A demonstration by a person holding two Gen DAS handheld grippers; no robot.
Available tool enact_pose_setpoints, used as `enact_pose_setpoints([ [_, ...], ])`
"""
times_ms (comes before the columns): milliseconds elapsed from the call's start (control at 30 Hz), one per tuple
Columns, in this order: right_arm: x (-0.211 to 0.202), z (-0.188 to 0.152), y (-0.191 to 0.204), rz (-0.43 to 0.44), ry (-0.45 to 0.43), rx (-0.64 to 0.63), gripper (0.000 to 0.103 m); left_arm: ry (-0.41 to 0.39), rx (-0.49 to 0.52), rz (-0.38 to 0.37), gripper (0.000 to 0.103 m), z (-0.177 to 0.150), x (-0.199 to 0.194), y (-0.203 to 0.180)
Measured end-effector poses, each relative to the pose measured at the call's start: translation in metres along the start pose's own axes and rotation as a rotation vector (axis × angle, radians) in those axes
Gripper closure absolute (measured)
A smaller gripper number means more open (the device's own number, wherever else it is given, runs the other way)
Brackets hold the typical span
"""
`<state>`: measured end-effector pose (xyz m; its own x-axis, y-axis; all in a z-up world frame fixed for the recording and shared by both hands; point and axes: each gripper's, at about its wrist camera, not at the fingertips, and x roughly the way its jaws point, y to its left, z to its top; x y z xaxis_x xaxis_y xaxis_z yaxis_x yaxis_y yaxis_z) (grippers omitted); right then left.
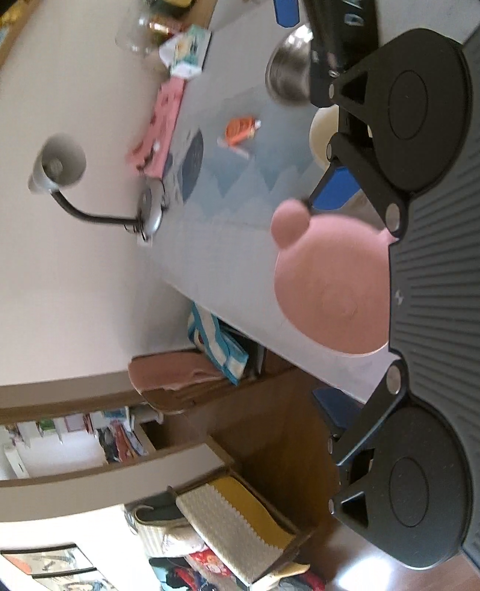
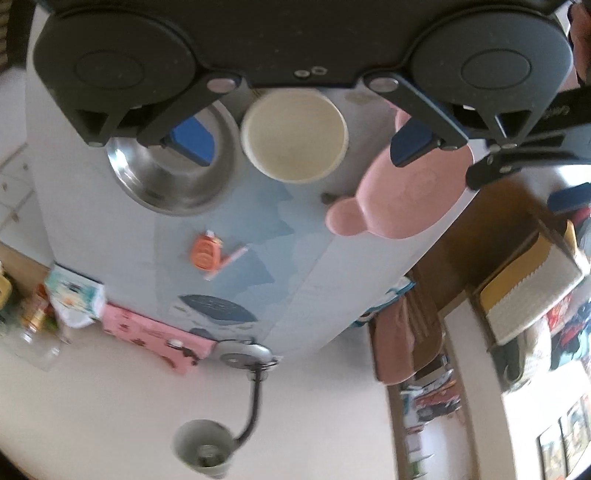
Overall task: Organize plates and bowls
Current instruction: 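Move both tools down to the rim of the pink bear-shaped plate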
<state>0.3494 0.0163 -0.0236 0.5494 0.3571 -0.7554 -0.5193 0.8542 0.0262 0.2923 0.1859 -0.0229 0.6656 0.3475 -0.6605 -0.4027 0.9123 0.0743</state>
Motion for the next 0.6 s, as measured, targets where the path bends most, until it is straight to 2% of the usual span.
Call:
enact_pose_setpoints([
  [233, 0.047, 0.017, 0.024, 0.024, 0.043, -0.017, 0.002, 0.063, -0.044, 0.039, 0.0, 0.009, 0.05, 0.023],
  [600, 0.114, 0.028, 0.046, 0.064, 0.144, -0.043, 0.016, 0.16, -0.065, 0.079, 0.0, 0.01, 0.12, 0.043],
])
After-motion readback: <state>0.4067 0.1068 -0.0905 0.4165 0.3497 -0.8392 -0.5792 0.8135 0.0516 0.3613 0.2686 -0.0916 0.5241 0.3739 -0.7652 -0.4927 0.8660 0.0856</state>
